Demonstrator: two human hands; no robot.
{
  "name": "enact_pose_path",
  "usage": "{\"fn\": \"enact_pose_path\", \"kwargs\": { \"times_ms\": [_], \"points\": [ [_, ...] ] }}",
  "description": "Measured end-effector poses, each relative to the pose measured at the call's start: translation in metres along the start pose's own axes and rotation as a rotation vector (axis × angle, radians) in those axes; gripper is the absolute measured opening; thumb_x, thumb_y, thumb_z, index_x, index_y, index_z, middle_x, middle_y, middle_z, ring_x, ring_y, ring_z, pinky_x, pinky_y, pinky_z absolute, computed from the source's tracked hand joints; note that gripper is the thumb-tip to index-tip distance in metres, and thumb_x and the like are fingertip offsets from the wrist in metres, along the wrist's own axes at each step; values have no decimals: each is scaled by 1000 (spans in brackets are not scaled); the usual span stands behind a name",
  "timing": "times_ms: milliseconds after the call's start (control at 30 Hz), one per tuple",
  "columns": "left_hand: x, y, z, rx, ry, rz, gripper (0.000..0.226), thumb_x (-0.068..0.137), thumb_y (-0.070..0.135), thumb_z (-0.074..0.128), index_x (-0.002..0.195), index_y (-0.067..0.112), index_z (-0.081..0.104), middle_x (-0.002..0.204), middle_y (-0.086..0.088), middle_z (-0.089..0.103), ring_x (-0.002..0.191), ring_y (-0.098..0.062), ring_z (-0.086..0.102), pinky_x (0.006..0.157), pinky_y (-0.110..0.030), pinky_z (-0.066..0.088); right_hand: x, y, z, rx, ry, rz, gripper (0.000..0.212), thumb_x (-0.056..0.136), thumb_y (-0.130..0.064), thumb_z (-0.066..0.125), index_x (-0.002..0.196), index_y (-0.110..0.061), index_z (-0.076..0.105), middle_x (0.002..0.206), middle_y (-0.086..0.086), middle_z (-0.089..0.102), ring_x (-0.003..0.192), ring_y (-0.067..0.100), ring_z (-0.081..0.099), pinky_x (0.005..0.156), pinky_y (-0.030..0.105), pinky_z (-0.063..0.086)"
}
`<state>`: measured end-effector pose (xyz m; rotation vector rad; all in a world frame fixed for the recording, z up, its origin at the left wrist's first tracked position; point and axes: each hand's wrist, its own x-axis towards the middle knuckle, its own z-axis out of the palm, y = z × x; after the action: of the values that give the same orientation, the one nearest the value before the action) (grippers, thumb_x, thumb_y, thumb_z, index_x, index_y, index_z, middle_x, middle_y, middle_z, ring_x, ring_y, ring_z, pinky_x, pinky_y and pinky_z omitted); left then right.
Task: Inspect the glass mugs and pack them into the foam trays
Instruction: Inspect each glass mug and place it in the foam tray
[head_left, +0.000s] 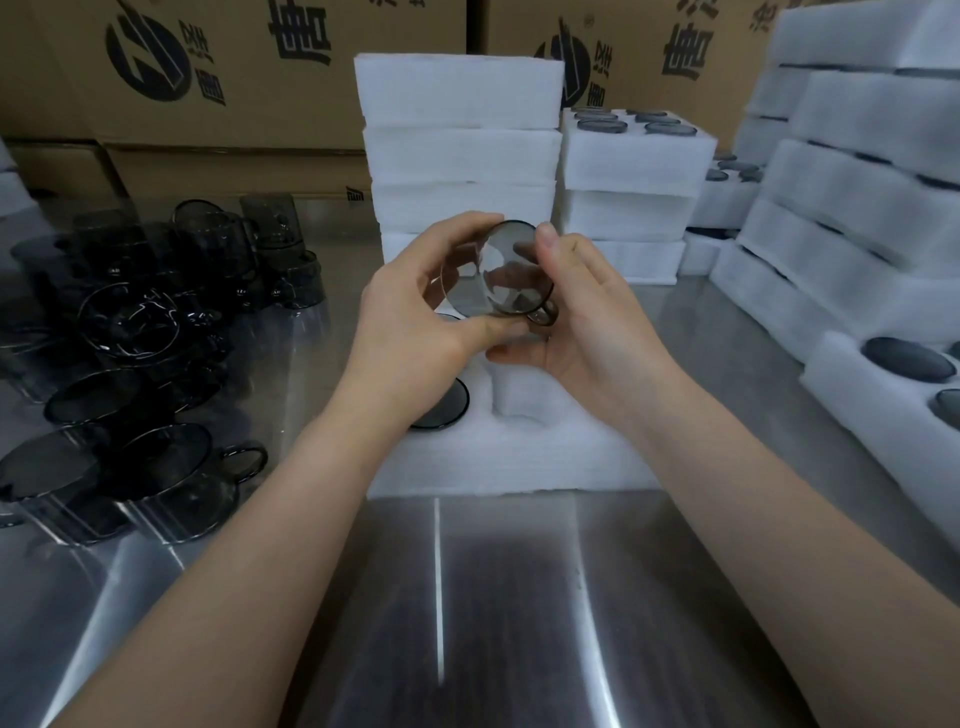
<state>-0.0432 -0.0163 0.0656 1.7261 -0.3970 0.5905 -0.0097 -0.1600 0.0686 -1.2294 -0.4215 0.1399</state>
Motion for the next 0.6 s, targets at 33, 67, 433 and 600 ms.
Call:
{"fn": "enact_pose_path", "kwargs": {
  "times_ms": [33,67,433,600],
  "points": [
    [0,0,0,26,-10,14,68,62,-3,85,122,17,60,116,3,66,111,-10,62,98,-29,50,0,-1,0,10,-10,2,36,88,-44,61,106,-14,53,86,3,70,76,21,70,65,46,58],
    [0,0,1,52,-21,25,69,62,-1,86,123,16,60,117,3,65,113,-11,61,100,-32,49,0,-1,0,20,-19,9,42,84,-47,63,107,-13,53,85,3,71,78,22,70,69,49,58],
    [-2,1,6,232,-42,106,64,64,11,88,122,15,63,119,3,65,115,-10,58,102,-35,46,0,5,2,-13,24,-36,44,72,-37,79,95,-16,48,67,-9,63,63,8,63,61,34,55],
    [-1,0,4,163,10,22,67,61,5,89,120,24,64,118,5,66,114,-12,60,99,-38,49,2,7,0,-51,-2,-81,40,71,-20,77,101,-18,51,91,-1,65,75,10,66,68,32,54]
  ]
}}
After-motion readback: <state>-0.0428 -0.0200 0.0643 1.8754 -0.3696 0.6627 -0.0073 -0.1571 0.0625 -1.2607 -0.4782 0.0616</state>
